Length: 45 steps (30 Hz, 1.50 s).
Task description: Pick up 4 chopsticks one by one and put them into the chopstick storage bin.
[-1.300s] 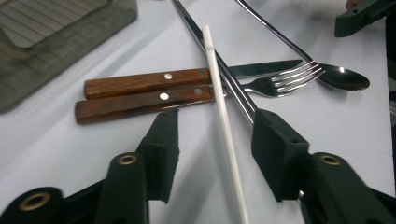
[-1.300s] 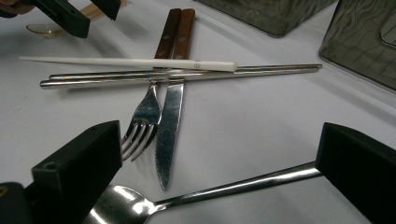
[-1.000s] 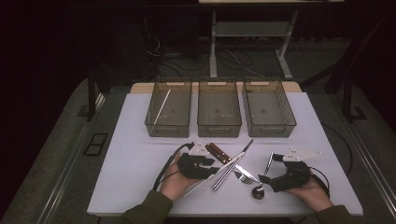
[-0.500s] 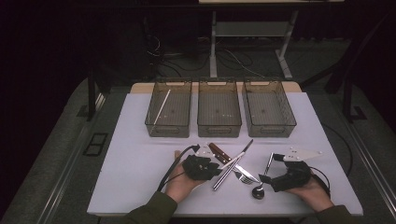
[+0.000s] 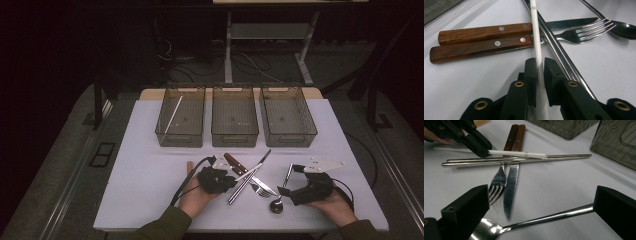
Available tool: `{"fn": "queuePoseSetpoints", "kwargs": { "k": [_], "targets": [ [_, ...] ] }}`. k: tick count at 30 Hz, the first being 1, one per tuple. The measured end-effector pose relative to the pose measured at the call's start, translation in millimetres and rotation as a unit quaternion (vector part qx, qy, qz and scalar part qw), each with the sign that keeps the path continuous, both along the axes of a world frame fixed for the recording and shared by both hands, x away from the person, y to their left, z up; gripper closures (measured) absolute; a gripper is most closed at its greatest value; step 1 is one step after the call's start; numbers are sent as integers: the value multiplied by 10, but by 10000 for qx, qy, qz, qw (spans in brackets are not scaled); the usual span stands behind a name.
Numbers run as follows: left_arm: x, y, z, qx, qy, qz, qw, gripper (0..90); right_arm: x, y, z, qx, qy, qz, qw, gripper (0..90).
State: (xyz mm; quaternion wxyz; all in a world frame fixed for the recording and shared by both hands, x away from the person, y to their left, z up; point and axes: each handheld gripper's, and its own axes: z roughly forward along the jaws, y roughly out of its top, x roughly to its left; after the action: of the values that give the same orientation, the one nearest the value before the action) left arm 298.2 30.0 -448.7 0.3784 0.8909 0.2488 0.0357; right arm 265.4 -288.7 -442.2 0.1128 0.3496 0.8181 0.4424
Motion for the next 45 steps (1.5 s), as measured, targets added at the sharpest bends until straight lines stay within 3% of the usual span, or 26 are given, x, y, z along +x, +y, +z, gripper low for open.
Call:
{"fn": "queuePoseSetpoints", "kwargs": {
  "k": [22,45],
  "targets": [
    [2,-4,31,-223,191,13,9996,836,-4,0,3,-17,-6,6,10000,5],
    [75,161,278,-690,386,-193,9967,837,-5,-3,6,-6,-13,11,10000,5]
  ]
}}
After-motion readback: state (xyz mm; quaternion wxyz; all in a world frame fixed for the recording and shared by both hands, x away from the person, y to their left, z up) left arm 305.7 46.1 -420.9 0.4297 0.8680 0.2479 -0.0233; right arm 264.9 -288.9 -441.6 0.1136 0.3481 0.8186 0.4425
